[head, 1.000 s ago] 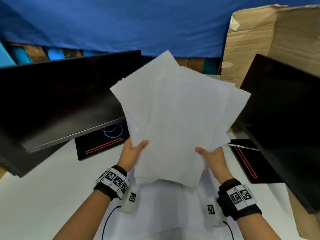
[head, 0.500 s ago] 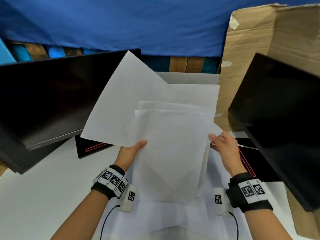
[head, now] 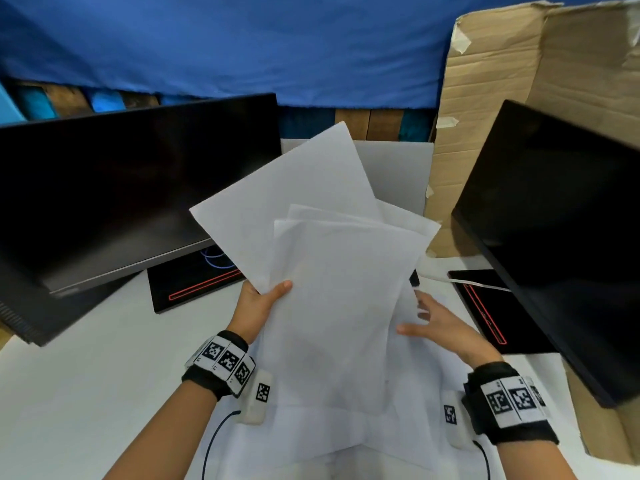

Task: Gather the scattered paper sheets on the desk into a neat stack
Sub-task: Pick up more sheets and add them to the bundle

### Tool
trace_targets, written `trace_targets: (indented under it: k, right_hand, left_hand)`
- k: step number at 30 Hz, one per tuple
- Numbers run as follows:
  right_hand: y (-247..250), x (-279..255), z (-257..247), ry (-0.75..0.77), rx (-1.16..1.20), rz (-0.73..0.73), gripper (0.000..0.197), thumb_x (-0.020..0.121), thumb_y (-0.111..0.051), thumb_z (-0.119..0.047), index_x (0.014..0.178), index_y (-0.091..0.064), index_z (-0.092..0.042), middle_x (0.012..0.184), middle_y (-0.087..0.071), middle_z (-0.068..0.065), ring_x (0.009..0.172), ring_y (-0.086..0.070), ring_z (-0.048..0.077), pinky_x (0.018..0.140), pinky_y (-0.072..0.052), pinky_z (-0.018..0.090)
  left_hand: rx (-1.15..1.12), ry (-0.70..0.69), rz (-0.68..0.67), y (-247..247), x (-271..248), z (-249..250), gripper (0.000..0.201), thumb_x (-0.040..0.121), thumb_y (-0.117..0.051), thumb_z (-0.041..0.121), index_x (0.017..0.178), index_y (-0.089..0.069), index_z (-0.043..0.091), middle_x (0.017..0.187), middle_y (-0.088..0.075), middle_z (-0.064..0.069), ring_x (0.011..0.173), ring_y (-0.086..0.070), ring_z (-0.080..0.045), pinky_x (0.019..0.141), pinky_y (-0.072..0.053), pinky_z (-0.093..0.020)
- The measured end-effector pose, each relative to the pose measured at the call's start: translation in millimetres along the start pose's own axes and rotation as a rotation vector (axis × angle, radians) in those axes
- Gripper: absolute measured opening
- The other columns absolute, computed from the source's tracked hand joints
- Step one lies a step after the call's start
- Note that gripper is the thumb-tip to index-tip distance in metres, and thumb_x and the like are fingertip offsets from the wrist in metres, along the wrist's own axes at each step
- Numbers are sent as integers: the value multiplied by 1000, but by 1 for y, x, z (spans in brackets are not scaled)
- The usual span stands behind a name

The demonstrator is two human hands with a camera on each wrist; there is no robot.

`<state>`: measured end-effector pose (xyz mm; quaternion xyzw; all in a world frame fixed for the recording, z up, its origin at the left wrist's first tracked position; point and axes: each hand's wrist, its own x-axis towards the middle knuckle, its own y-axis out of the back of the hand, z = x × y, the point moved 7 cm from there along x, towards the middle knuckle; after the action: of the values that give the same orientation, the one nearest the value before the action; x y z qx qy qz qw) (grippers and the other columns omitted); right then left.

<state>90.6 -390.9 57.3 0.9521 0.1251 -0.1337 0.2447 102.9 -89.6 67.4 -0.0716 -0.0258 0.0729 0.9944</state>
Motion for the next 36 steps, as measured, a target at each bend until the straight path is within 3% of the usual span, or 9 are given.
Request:
trace_targets:
  k: [3, 6, 10, 14, 18, 22, 27, 31, 36]
  right_hand:
    - [8, 0, -32, 134, 219, 164, 67, 78, -69, -24, 137, -37, -18, 126, -49, -8, 122, -44, 13, 98, -34, 27]
    - [13, 1, -54, 180, 288, 206, 45, 84, -62, -22, 127, -50, -15, 119, -60, -1, 112, -56, 16, 90, -41, 24]
    - [11, 0, -73, 236, 230, 144, 50, 82, -64, -20, 129, -48, -15, 117, -59, -4, 105, -55, 10, 79, -43, 13]
    - [7, 3, -80, 320, 248, 146, 56, 75, -71, -10, 127, -49, -15, 118, -60, 0, 107, -56, 9, 92, -47, 24]
    - [-6, 6, -73, 295, 283, 72, 61, 70, -77, -13, 122, -47, -25, 114, -60, -10, 106, -55, 1, 87, -47, 22]
    - [-17, 7, -78, 328, 326, 85, 56, 71, -74, -3, 117, -50, -23, 111, -61, -8, 107, -58, 10, 95, -47, 29]
    - [-13, 4, -91, 405, 441, 138, 48, 60, -76, -4, 98, -60, -29, 99, -67, -10, 92, -65, 3, 83, -53, 18]
    - [-22, 7, -76, 327, 389, 75, 41, 72, -71, -1, 97, -57, -30, 102, -64, -7, 98, -60, 13, 92, -49, 29]
    - [-18, 2, -86, 355, 411, 128, 42, 70, -73, 1, 101, -58, -25, 105, -65, 0, 97, -62, 12, 88, -51, 23]
  left_hand:
    - [-12, -27, -38, -5, 2, 7, 25, 80, -62, 4, 92, -64, 26, 79, -76, 13, 79, -71, -8, 72, -59, -25]
    - [-53, -92, -53, -9, 5, 28, 24, 75, -66, 8, 92, -64, 24, 81, -76, 13, 80, -71, -7, 71, -58, -24]
    - [-148, -183, -53, -8, 9, 52, 28, 68, -70, 12, 94, -63, 23, 81, -76, 12, 81, -70, -7, 72, -58, -22]
    - [-126, -168, -110, -9, 5, 48, 46, 53, -74, 24, 97, -60, 25, 83, -76, 15, 82, -70, -4, 68, -56, -19]
    - [-67, -139, -137, -3, 1, 34, 71, 37, -86, 44, 101, -60, 25, 91, -74, 9, 89, -68, -9, 74, -56, -22]
    - [-23, -136, -184, -10, -3, 36, 71, 38, -86, 46, 101, -61, 26, 99, -70, 5, 96, -66, -15, 80, -57, -26]
    - [-57, -174, -193, -7, -4, 55, 66, 39, -85, 50, 97, -63, 28, 92, -75, 12, 90, -69, -8, 72, -56, -22]
    - [-14, -95, -233, -4, -10, 40, 73, 33, -85, 54, 96, -62, 26, 87, -75, 14, 86, -69, -5, 68, -55, -19]
    - [-2, -114, -217, -9, -15, 43, 73, 36, -84, 52, 99, -60, 26, 90, -74, 12, 88, -68, -4, 72, -55, -19]
